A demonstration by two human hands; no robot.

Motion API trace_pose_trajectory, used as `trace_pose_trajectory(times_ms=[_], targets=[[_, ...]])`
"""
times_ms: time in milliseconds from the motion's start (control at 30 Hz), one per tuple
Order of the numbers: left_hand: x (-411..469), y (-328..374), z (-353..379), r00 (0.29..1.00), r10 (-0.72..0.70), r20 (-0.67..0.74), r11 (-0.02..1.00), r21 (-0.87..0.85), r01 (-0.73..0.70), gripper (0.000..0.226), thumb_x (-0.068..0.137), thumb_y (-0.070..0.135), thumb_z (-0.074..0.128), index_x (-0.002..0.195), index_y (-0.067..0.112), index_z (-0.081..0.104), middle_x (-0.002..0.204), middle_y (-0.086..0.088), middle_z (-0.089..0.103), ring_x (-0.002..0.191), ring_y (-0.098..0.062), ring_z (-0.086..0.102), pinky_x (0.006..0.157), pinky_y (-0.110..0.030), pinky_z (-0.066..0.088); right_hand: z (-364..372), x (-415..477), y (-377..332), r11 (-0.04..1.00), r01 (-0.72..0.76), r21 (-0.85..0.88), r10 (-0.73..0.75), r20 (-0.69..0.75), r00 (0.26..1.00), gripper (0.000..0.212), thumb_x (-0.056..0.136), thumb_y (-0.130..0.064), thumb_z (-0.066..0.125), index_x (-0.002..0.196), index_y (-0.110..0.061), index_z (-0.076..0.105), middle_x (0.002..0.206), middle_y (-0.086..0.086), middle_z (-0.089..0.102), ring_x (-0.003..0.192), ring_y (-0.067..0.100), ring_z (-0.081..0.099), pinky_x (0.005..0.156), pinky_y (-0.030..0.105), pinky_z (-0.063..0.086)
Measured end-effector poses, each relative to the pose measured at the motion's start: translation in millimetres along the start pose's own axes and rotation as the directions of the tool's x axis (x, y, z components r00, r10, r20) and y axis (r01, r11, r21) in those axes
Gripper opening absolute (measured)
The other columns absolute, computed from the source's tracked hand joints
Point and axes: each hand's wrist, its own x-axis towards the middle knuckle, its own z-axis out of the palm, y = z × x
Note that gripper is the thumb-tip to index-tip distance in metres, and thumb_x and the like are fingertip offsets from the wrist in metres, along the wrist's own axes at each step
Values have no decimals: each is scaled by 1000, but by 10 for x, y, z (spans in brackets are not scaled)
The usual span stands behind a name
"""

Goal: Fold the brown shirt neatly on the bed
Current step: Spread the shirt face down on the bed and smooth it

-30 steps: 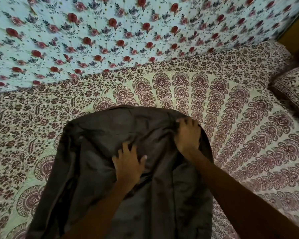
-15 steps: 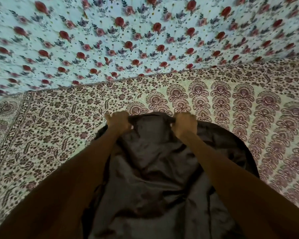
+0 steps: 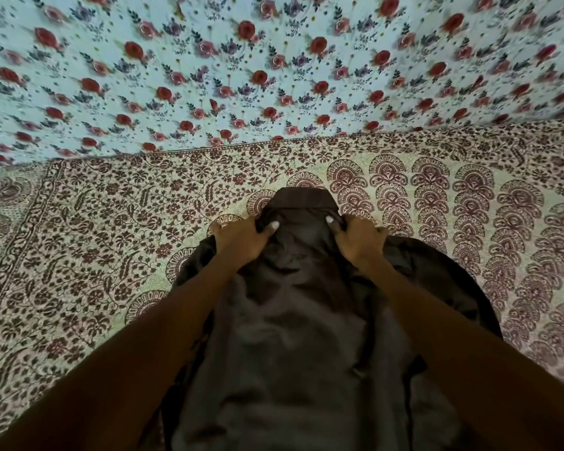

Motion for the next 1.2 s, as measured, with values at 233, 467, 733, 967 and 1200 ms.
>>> trace_pose_trajectory(times_ms=[233, 467, 733, 967, 1200], targets=[[332, -1, -299, 998, 67, 16, 949, -308, -59, 37, 85, 40, 67, 104, 8, 65, 106, -16, 66, 104, -34, 61, 91, -40, 48, -73, 132, -120, 985, -62, 159, 69, -34, 997, 32, 90, -46, 57, 101, -17, 65, 103, 12, 67, 111, 35, 57, 104, 52, 32], [190, -112, 1, 956, -53, -289, 998, 21, 61, 56, 92, 37, 57, 137, 10, 36, 135, -16, 49, 127, -37, 46, 102, -55, 34, 60, 35, -92, 943, 80, -323, -169, -256, 952, 45, 85, -27, 63, 125, -10, 49, 123, 15, 55, 117, 36, 47, 100, 55, 35], [65, -613, 79, 945, -184, -272, 983, -75, 169, 50, 98, 48, 40, 125, 6, 47, 122, -19, 59, 115, -39, 55, 98, -53, 41, 407, -192, -224, 933, 292, -210, -284, 66, 957, 39, 98, -42, 39, 128, -19, 50, 138, 8, 45, 128, 32, 40, 104, 49, 34], [-152, -979, 8, 941, -279, -191, 935, -276, 221, 38, 97, 42, 49, 104, 7, 61, 104, -20, 66, 100, -38, 61, 78, -38, 44, 557, -434, -754, 938, 339, -66, -324, 173, 930, 55, 99, -51, 31, 146, -22, 36, 154, 8, 31, 142, 33, 25, 115, 50, 22], [244, -1071, -420, 940, -271, -207, 917, -353, 186, 38, 96, 36, 52, 114, 3, 56, 117, -22, 63, 111, -39, 58, 89, -42, 46, 803, -446, -944, 970, 218, -104, -187, 247, 951, 70, 95, -66, 15, 154, -28, 13, 163, 4, 3, 149, 32, -4, 116, 61, -4]])
